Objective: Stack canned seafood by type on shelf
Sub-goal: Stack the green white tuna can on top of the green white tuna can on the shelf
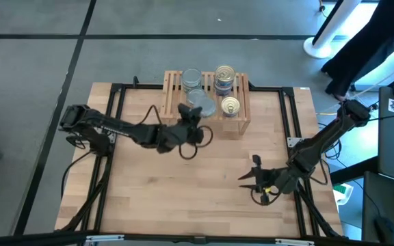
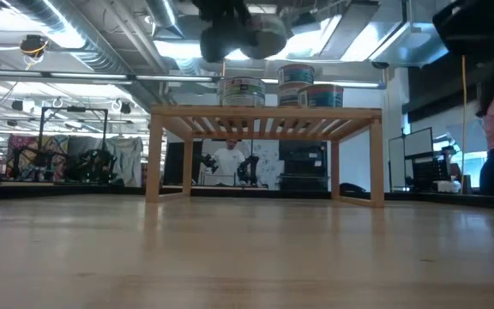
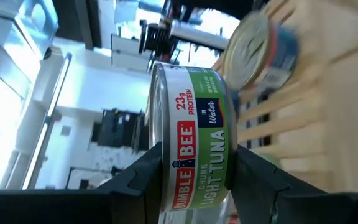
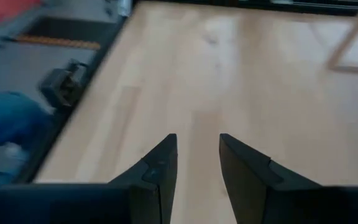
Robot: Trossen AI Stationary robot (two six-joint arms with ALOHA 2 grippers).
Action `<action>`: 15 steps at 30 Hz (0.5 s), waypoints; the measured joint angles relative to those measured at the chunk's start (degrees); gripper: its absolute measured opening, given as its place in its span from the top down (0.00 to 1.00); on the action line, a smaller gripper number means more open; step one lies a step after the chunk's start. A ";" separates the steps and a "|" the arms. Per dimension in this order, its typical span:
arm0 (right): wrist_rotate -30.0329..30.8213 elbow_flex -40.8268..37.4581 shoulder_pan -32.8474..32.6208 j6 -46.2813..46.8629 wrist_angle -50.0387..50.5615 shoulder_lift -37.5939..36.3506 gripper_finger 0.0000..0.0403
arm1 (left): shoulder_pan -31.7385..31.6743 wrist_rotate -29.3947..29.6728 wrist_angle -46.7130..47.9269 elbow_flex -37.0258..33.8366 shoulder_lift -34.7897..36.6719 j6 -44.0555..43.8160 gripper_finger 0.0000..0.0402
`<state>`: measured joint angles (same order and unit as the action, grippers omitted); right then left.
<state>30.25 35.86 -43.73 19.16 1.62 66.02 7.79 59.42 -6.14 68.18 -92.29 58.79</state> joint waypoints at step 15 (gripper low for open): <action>-20.61 -13.52 15.72 -2.71 -22.33 0.02 0.70 | -7.65 -0.34 7.99 0.00 0.00 1.15 0.64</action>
<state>9.65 22.34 -28.01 16.45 -20.71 66.04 0.14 59.08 1.84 68.18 -92.29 59.94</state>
